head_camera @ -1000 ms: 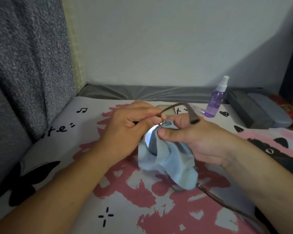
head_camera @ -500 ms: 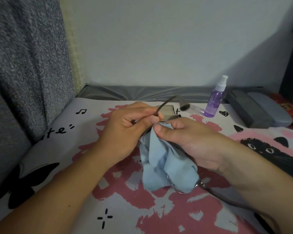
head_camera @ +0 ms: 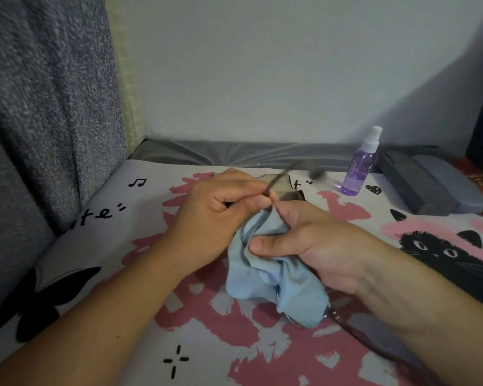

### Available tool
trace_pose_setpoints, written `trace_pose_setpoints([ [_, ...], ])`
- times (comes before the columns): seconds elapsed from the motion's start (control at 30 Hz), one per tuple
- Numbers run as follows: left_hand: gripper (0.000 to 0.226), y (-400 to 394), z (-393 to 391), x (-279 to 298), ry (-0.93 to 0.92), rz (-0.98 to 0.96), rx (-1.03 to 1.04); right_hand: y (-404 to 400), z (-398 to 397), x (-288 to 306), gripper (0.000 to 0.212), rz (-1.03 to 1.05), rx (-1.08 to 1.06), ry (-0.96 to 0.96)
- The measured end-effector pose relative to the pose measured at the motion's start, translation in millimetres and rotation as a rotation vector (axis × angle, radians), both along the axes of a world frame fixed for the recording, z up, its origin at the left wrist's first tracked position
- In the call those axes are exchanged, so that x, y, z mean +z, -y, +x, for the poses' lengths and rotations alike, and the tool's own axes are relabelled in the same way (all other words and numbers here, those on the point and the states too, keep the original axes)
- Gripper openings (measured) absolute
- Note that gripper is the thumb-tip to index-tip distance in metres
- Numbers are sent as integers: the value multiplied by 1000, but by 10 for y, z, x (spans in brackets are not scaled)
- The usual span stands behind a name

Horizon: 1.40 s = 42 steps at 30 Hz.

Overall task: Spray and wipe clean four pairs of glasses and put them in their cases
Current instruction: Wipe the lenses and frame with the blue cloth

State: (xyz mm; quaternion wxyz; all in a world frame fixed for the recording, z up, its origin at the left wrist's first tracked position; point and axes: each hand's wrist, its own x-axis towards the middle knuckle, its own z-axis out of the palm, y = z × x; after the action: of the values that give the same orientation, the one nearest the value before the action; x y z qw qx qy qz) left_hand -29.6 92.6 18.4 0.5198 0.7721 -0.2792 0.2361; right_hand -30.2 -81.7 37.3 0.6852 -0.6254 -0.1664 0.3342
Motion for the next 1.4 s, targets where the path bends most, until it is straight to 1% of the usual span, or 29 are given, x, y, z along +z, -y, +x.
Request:
trace_pose_setpoints([
  [0.1,14,-38,14,20,-41,-75,4,119,63,65,17,68,138,-93],
  [0.23,12,13,-21,62,-35,-92,-28,261,160,78,36,134,348,-289],
  [0.3,12,53,-46,78,-14,-78,-47,286,161,78,39,134,400,-301],
  [0.37,13,78,-61,75,-5,-62,-58,259,155,81,35,96,412,-291],
  [0.43,11,85,-65,51,-17,-44,-60,206,141,48,30,6,354,-214],
  [0.47,10,81,-61,33,-27,-35,-59,169,123,27,34,-31,316,-173],
  [0.5,9,77,-58,16,-34,-31,-53,126,101,10,36,-53,275,-142],
  [0.57,14,76,-46,-5,-31,-45,-20,44,45,6,31,-57,156,-101],
  [0.63,18,92,-33,-11,-28,-60,8,1,6,19,26,-34,33,-73],
  [0.73,17,118,-1,-14,-76,-79,14,-8,13,10,19,57,-107,-66],
  [0.83,22,92,34,12,-131,-148,30,-5,63,-9,20,139,-208,-35],
  [0.9,23,74,37,31,-130,-155,47,0,77,-35,21,144,-261,16],
  [0.97,23,50,12,45,-95,-124,81,35,86,-39,19,77,-306,97],
  [1.03,24,-11,-18,61,-52,-138,146,147,148,18,23,-22,-422,217],
  [1.1,19,-77,-41,93,-23,-189,194,287,256,114,28,-96,-649,386],
  [1.17,13,-82,-66,108,-20,-208,161,411,333,210,23,-137,-894,576],
  [1.2,12,-61,-73,97,-26,-202,127,431,338,244,27,-110,-983,629],
  [1.23,10,-30,-74,73,-29,-185,98,426,315,262,32,-64,-1026,643],
  [1.27,9,5,-73,51,-29,-163,73,389,269,282,30,-17,-1016,624],
  [1.3,11,34,-68,29,-28,-146,57,329,224,271,24,35,-954,567],
  [1.33,14,47,-60,12,-27,-144,57,253,176,252,20,102,-852,467],
  [1.4,15,28,-34,-9,-10,-165,102,130,91,196,20,214,-550,271],
])
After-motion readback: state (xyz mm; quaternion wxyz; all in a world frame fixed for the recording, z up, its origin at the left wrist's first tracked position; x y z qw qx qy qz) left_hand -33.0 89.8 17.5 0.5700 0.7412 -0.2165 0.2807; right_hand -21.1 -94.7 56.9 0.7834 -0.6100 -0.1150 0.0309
